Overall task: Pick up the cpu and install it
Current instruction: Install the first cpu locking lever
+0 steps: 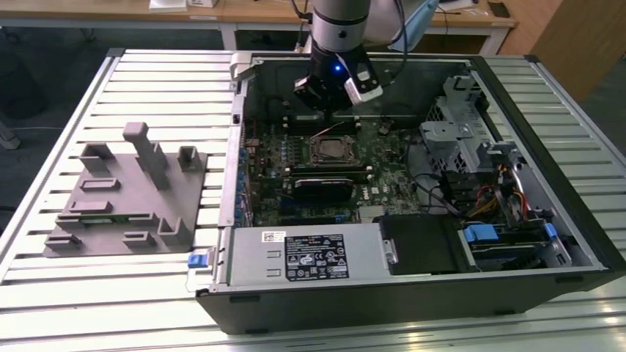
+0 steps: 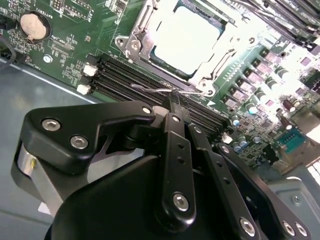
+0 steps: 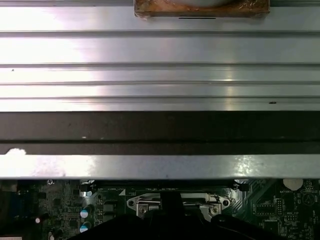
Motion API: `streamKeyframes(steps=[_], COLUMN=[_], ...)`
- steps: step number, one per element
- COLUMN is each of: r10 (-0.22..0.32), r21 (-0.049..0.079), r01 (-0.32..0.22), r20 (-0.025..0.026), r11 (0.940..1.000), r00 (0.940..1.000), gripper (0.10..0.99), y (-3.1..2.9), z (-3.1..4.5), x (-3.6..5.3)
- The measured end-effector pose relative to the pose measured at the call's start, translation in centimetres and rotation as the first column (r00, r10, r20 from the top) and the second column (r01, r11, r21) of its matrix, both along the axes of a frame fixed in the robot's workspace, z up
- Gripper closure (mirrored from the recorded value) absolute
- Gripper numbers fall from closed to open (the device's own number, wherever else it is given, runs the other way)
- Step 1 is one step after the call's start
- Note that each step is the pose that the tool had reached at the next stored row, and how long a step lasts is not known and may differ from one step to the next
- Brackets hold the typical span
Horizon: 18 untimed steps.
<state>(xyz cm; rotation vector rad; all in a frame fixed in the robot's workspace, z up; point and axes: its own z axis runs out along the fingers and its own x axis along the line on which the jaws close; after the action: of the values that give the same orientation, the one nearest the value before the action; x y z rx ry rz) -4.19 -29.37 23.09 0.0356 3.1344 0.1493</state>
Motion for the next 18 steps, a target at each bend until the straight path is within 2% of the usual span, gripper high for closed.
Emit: streamKeyframes(steps=[18], r10=[0.0], r21=[0.0], r01=[0.0], r20=[0.0], r11=[1.0], r00=[1.0], gripper=[0.98], y=[0.24], z=[-0.88], x=[0.79])
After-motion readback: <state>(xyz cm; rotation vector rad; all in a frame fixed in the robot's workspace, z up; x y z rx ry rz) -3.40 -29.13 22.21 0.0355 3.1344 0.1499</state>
